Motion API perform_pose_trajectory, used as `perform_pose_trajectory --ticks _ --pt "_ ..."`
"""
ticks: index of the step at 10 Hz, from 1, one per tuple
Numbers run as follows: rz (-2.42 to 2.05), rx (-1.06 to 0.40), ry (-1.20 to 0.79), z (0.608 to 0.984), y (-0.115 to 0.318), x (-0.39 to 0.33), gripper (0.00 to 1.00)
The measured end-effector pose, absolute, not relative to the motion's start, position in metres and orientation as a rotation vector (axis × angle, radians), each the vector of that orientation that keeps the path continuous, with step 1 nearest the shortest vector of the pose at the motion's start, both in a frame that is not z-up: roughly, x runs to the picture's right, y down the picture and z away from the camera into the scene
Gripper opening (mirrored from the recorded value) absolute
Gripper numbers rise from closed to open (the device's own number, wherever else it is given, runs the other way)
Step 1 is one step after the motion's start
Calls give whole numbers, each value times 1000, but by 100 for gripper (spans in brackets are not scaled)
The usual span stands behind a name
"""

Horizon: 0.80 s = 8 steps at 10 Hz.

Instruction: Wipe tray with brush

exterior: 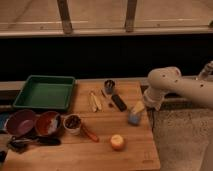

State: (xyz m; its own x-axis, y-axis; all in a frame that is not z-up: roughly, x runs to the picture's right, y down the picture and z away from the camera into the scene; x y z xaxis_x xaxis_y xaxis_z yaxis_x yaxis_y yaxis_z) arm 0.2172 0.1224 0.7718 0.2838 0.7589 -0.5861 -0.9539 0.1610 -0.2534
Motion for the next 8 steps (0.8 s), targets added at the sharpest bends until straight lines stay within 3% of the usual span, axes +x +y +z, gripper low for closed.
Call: perform_pose_trajectory --ticks 8 --pt "1060 -677 345 771 126 188 78"
